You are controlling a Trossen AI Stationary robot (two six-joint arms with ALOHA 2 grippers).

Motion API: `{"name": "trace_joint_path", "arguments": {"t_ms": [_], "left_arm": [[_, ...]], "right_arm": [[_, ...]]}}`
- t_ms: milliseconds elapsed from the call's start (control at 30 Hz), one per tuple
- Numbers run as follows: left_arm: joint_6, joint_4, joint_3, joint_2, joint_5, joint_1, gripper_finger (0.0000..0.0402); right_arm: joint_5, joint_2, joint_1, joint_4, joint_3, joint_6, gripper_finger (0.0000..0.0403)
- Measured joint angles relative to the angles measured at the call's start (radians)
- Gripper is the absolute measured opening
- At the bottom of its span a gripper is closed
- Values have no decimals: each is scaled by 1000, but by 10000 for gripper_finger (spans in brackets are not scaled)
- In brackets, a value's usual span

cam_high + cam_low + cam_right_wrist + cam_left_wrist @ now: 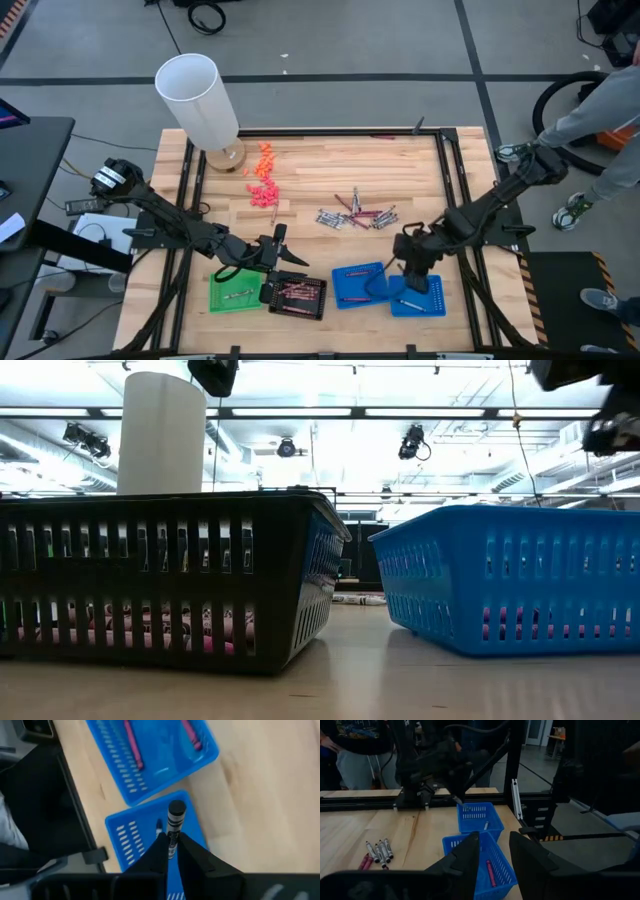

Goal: Sort crayons
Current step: Put the black crayon into the right blue bin

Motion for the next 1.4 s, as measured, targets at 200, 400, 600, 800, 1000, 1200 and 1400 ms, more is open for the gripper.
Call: {"name": "trace_joint_path", "arguments": {"t_ms": [200, 400, 600, 800, 1000, 1200, 1400], "left_arm": [[0, 0, 0, 0, 0, 0, 119], [0, 0, 0, 0, 0, 0, 119], [-1, 7, 0, 0, 0, 0, 119], [-1, 8, 0, 0, 0, 0, 119], [-1, 8, 0, 0, 0, 0, 119], [-1, 9, 0, 0, 0, 0, 119], [-1, 8, 0, 0, 0, 0, 119]], "right_arm": [[4, 17, 81, -2, 0, 87, 36], [-13, 73, 141, -13, 0, 150, 36], [-73, 166, 165, -33, 0, 157, 36], [-106, 242, 165, -49, 0, 149, 37], [-134, 291, 165, -46, 0, 139, 37], [-125, 294, 164, -39, 0, 137, 45], [-121, 293, 160, -36, 0, 138, 80]]}}
